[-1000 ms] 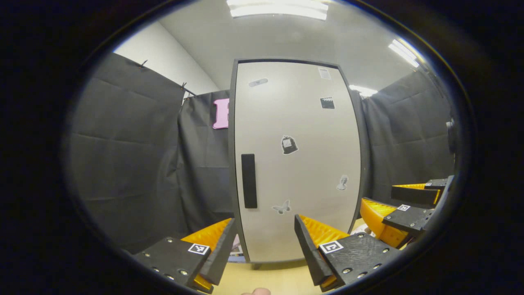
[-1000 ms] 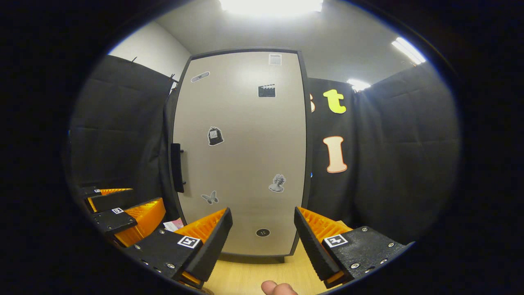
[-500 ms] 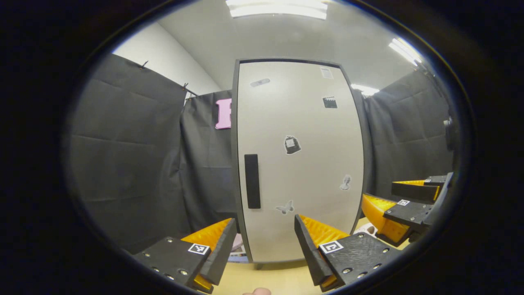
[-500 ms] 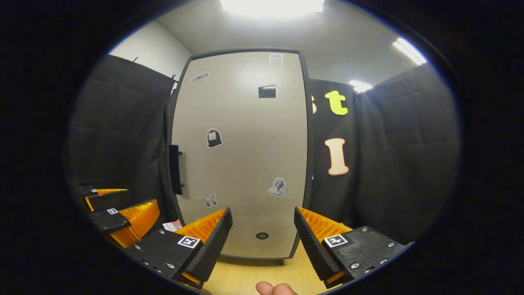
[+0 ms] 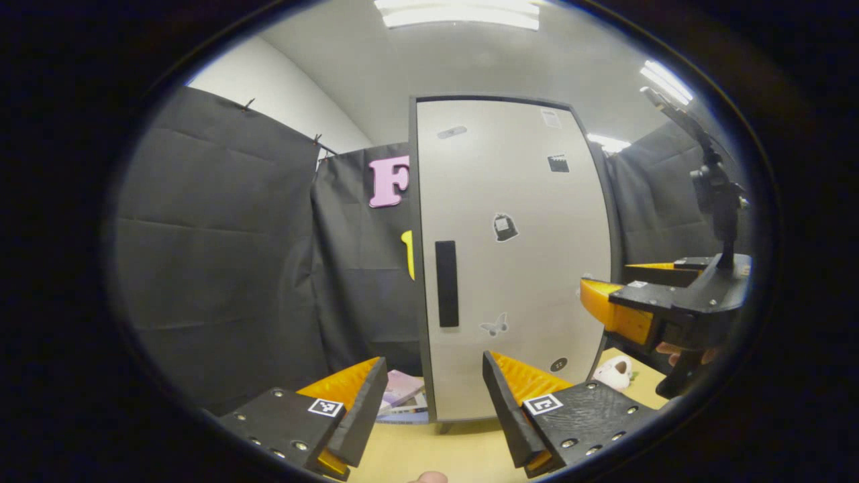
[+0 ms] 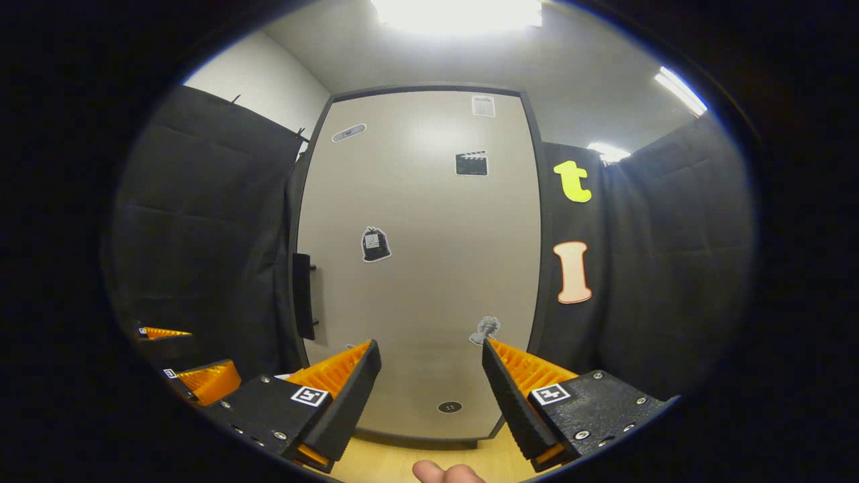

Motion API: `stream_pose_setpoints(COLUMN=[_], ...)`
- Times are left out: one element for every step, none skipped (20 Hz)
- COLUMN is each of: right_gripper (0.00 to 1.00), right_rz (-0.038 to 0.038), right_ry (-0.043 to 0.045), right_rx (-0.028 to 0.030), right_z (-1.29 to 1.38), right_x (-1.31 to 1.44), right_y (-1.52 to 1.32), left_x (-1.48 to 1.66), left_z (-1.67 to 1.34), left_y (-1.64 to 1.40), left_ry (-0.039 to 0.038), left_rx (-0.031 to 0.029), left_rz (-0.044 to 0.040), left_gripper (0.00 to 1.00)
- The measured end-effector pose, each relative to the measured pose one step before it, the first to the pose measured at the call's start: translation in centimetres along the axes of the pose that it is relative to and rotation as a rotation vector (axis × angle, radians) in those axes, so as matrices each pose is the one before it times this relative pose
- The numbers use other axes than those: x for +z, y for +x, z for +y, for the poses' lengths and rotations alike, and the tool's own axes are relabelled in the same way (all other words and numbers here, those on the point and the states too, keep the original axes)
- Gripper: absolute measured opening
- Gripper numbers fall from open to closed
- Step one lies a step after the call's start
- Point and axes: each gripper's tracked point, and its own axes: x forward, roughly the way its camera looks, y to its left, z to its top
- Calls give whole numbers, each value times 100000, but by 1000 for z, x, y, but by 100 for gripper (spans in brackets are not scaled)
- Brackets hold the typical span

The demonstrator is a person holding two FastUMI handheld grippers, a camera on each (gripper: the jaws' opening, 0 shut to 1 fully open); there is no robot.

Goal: Open the cabinet door with the right hand, grasp the bottle in the cabinet with the left hand and place it on the coaster, then close the cabinet door with the right hand.

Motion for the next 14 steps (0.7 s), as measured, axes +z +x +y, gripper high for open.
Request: stream_pose_setpoints(right_gripper=[94,94,94,94,94,94,94,94,94,94,95,95,95,95], right_rz=[-578,-75,462,162,-361,-227,97,95,69,-279,-446,-116,54,-341], right_ry=[93,-191,-376,20,292,141,45,172,81,-127,-228,-637,-718,-271], right_rx=[1530,1687,2073,1967,1417,1222,1379,1567,1525,1365,1534,1535,1367,1407], right_z=[793,928,1010,1011,943,872,901,986,997,907,968,919,897,911], right_x=[276,215,60,63,165,76,36,-12,84,37,97,-5,-7,19], right_y=[504,609,563,531,586,685,600,581,670,718,789,809,852,817], left_x=[-193,-337,-150,-95,-230,-286,-288,-428,-375,-414,-225,-273,-227,-253], left_z=[795,799,796,591,584,825,791,537,552,611,682,604,551,542], left_y=[-454,-318,-444,-577,-422,-473,-509,-400,-177,-286,-300,-425,-351,-429], left_ry=[193,267,-695,-1584,-974,255,1028,830,120,-86,78,185,323,400], left_rx=[1034,1138,742,-236,-82,434,251,72,486,576,977,791,453,518], left_rz=[390,532,-55,-340,242,445,442,678,839,685,530,399,544,618], left_gripper=[86,86,82,77,77,77,77,82,86,86,86,82,82,82])
